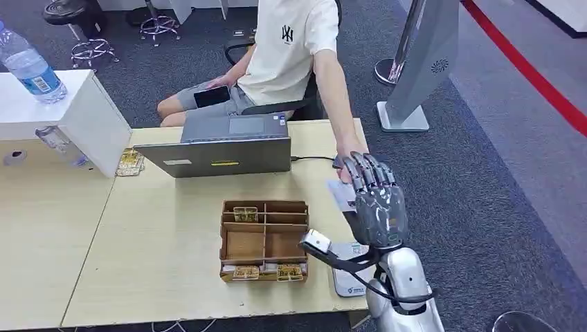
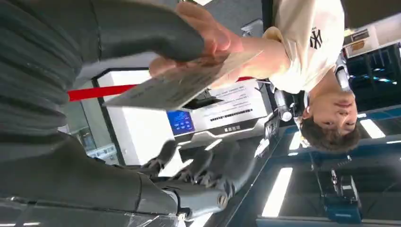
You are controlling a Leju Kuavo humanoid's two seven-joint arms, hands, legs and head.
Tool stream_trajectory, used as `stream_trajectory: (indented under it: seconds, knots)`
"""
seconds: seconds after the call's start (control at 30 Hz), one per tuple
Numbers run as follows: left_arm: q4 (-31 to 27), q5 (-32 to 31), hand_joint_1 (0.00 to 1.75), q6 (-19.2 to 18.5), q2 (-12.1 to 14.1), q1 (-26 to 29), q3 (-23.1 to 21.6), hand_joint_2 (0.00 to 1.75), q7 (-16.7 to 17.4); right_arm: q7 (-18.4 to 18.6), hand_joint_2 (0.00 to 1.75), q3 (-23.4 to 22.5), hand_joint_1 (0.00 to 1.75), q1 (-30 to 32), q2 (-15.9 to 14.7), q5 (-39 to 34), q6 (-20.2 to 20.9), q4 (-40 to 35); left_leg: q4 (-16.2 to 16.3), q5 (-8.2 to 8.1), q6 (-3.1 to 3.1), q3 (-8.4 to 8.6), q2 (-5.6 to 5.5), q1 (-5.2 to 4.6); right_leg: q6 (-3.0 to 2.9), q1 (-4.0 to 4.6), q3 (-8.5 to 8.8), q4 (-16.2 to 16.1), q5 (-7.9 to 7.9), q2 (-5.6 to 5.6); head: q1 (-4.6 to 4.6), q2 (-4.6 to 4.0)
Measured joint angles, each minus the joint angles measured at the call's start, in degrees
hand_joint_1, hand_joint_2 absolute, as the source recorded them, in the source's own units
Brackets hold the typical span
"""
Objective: Pass the card to the sensor for recognition and then transmit it.
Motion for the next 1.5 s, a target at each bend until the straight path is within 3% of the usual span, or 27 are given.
stream_trajectory:
  seconds: [0.2,0.53,0.63,0.7,0.77,0.83,0.97,1.03,1.2,1.5]
  knots:
    - [0.0,-0.2,0.00,0.1,0.0,0.0,0.0,0.00,-0.2,3.7,1.75,3.5,1.75,-0.3,-2.7,-0.2,0.0,1.7,0.0,0.00,0.00,0.00,0.00,0.00,0.00,0.00,-0.01,0.0,0.00,0.01,0.00,0.00]
    - [0.0,-0.5,0.00,0.0,-0.3,0.0,0.1,0.00,-0.7,5.5,1.75,5.2,1.75,-0.2,-4.1,-1.5,0.0,2.0,0.0,0.00,0.00,0.00,0.01,0.00,0.00,0.00,-0.01,0.0,0.00,0.01,0.00,0.00]
    - [0.0,-0.8,0.00,0.0,-0.3,0.0,0.1,0.00,-0.7,2.5,1.75,5.1,1.75,0.0,-4.1,-4.9,0.0,2.1,0.0,0.00,0.00,0.00,0.01,0.00,0.00,0.00,-0.02,0.0,0.00,0.01,0.00,0.00]
    - [0.0,-0.9,0.00,0.0,-0.3,0.0,0.2,0.00,-1.1,-1.3,1.75,5.0,1.75,0.2,-3.7,-11.8,0.0,3.3,0.0,0.00,0.00,0.00,0.01,0.00,0.00,0.00,-0.02,0.0,0.00,0.01,0.00,0.00]
    - [0.0,-0.9,0.00,0.0,-0.3,0.0,0.4,0.00,-1.4,-1.8,1.75,5.2,1.75,0.6,-3.5,-19.6,0.1,4.7,0.0,0.00,0.00,-0.01,0.00,0.00,0.00,0.00,-0.01,0.0,0.00,0.00,0.00,0.00]
    - [0.0,-0.7,0.00,0.1,-0.5,0.0,0.7,0.00,-1.8,-0.2,1.75,6.7,1.75,0.8,-3.7,-31.1,2.8,5.6,0.0,0.00,0.00,-0.01,0.01,0.00,0.00,0.00,-0.02,0.0,0.00,0.01,0.00,0.00]
    - [0.0,0.2,0.00,0.2,-0.9,0.1,1.9,0.00,-2.7,2.5,1.75,9.7,1.75,1.5,-4.8,-54.4,17.4,5.7,0.0,0.00,0.00,0.00,0.02,0.00,0.00,0.00,-0.03,0.0,0.00,0.01,-0.02,0.00]
    - [0.0,0.3,0.00,0.2,-1.0,0.2,2.2,0.00,-3.0,2.8,1.75,10.4,1.75,2.0,-5.9,-61.3,22.5,5.8,0.0,0.00,0.00,-0.03,-0.03,0.00,0.00,0.00,-0.03,0.0,-0.01,-0.03,0.00,0.00]
    - [0.0,0.6,0.00,0.1,-1.0,0.4,3.0,0.00,-3.5,3.9,1.75,10.4,1.75,2.8,-9.2,-69.2,28.5,6.8,0.0,-0.01,0.00,-0.03,-0.02,-0.01,0.01,-0.01,-0.03,0.0,0.00,-0.01,0.00,0.00]
    - [0.0,1.2,0.00,0.0,-1.0,0.7,4.1,0.00,-4.1,6.1,1.75,8.7,1.75,3.2,-13.5,-71.0,31.2,8.5,0.0,-0.01,0.00,-0.02,-0.02,-0.01,0.00,0.00,-0.03,0.0,0.00,-0.02,-0.02,0.00]
